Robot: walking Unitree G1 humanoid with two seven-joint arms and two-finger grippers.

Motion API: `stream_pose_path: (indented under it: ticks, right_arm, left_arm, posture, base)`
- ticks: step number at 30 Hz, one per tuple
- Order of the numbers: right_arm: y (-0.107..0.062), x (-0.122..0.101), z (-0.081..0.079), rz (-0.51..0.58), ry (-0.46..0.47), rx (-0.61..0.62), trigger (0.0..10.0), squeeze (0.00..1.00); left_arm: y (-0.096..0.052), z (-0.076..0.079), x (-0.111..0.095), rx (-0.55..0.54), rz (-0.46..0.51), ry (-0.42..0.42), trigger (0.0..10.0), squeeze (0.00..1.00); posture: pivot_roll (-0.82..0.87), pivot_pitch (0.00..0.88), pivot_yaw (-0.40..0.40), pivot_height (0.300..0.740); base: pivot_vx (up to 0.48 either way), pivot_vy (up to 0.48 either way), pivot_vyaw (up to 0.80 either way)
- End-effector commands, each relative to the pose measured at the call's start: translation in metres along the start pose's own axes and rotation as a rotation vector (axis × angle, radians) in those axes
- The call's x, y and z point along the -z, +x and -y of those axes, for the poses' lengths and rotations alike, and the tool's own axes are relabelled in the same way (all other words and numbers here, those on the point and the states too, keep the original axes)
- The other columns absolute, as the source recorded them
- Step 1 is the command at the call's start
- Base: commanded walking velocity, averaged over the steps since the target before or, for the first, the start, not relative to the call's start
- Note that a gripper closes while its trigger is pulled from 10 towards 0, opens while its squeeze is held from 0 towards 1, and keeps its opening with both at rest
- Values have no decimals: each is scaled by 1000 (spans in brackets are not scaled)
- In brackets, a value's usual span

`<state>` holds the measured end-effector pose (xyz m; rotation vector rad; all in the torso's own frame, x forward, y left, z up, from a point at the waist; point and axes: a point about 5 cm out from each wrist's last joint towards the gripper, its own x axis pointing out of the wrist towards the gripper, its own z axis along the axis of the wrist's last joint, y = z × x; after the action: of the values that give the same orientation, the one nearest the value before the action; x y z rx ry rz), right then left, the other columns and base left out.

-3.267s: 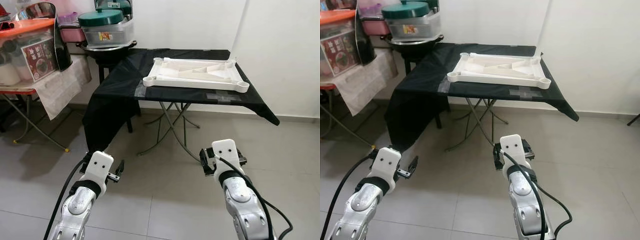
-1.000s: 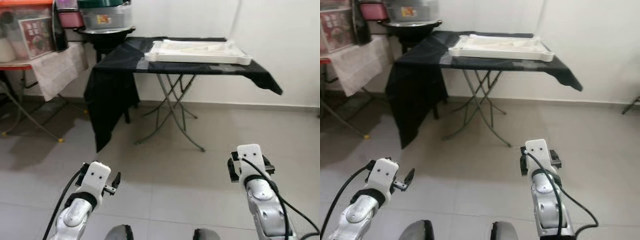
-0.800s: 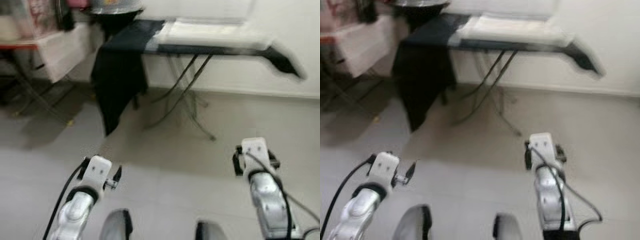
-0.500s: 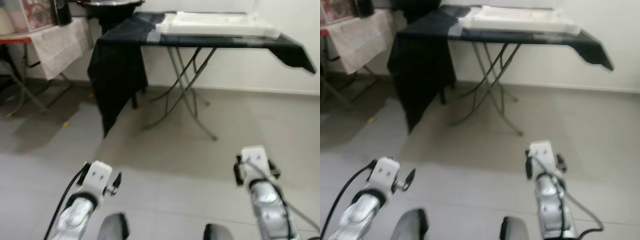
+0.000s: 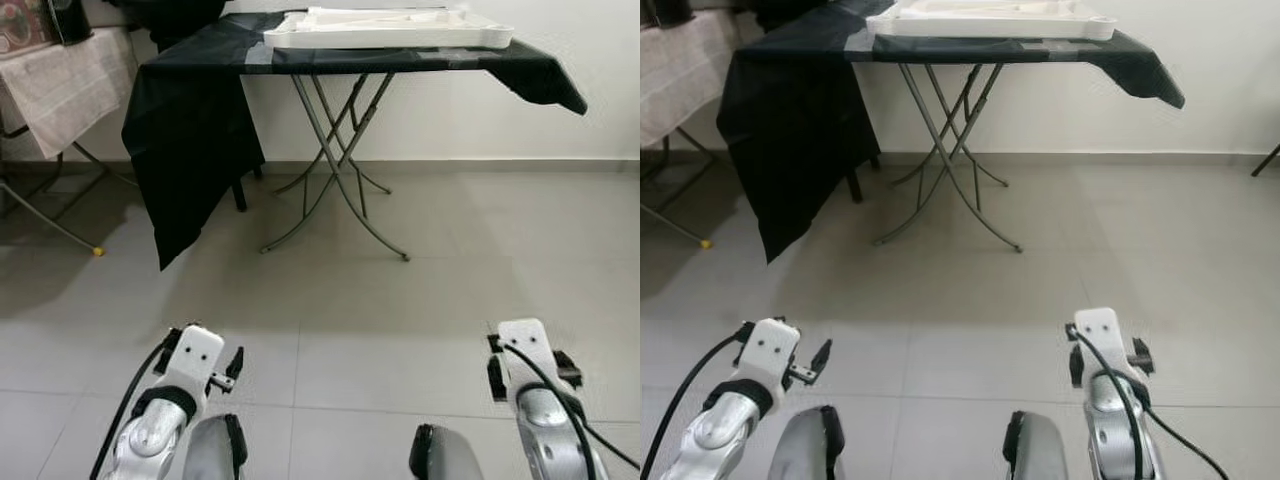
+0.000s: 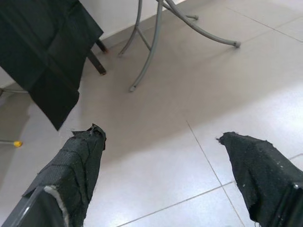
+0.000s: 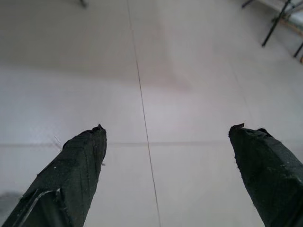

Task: Building children table

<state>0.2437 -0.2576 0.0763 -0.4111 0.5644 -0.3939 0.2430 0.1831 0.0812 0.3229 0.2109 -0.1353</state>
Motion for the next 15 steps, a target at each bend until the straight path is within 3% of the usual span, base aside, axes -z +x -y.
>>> stream_pose_path:
  ticks: [1,9,15]
  right_arm:
    - [0,9,-2,-41,3,-17,10000,0]
    - [3,38,2,-154,4,-19,10000,0]
    - [6,46,7,-194,35,9,10000,0]
  left_arm:
    - [-2,2,4,10,-22,7,10000,0]
    - [-5,2,8,7,-36,7,10000,0]
    - [-7,2,8,6,-39,8,10000,0]
  posture:
    - [-24,0,-20,395]
    - [-22,0,-26,360]
    - [-18,0,-28,340]
  base:
    - [0,0,0]
    - [0,0,0]
    - [0,0,0]
